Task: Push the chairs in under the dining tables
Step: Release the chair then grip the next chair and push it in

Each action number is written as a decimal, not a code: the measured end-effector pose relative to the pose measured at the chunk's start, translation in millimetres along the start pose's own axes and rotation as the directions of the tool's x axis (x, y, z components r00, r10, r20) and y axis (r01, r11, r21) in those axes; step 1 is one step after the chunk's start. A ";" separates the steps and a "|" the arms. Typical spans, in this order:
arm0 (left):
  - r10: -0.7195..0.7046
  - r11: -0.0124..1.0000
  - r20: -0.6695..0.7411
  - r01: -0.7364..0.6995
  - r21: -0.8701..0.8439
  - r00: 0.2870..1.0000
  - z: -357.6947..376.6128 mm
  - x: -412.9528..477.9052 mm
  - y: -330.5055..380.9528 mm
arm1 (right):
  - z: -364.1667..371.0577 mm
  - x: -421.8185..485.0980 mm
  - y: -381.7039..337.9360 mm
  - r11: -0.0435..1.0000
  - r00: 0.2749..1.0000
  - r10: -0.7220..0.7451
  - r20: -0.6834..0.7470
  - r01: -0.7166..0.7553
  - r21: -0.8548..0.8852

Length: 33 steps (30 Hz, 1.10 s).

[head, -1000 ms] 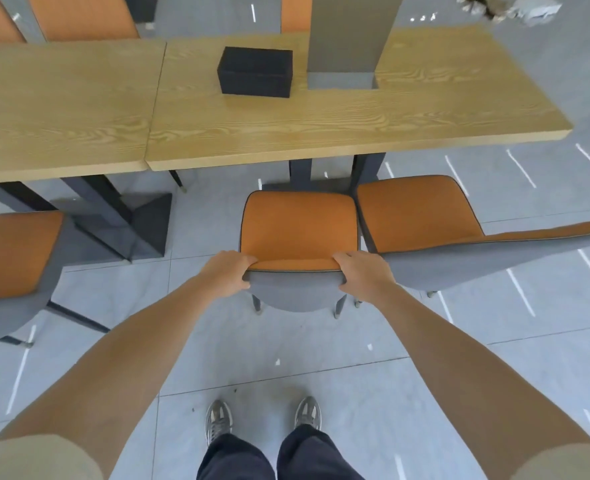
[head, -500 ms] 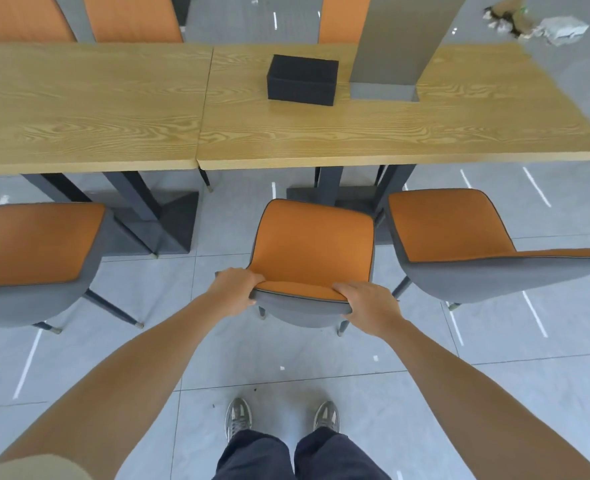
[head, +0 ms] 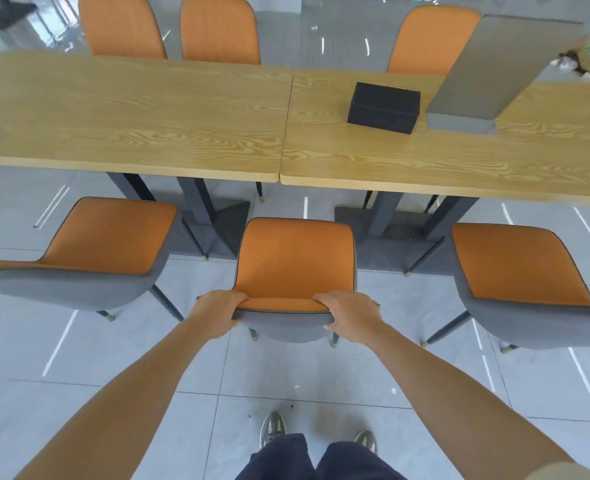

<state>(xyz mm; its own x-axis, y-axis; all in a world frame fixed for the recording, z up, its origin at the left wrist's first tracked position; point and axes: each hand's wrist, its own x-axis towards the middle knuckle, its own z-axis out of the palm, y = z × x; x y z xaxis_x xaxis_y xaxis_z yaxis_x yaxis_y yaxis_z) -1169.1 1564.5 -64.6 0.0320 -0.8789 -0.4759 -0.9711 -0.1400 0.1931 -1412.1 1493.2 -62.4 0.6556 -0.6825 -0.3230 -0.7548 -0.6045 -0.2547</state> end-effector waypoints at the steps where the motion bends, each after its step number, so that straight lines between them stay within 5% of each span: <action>1: -0.008 1.000 0.002 0.008 -0.007 1.000 -1.2 -1.8 -9.2 | 0.3 5.8 -7.0 1.000 1.000 -0.011 0.006 0.011 -0.005; 21: 0.076 0.996 -0.001 -0.076 0.038 0.997 -20.2 10.0 -59.3 | -6.2 37.0 -45.6 0.999 0.999 0.026 0.023 -0.025 -0.043; 33: -0.007 0.999 -0.084 0.012 0.049 0.996 -19.6 9.6 -75.9 | -6.7 52.1 -62.9 0.998 0.999 0.016 0.043 -0.013 -0.060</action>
<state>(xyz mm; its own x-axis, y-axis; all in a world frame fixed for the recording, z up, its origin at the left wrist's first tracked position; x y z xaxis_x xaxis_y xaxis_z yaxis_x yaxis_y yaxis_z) -1090.4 1557.8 -66.9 0.0590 -0.9131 -0.4035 -0.9812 -0.1275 0.1451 -1330.3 1492.9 -57.1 0.6421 -0.6738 -0.3658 -0.7608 -0.6189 -0.1955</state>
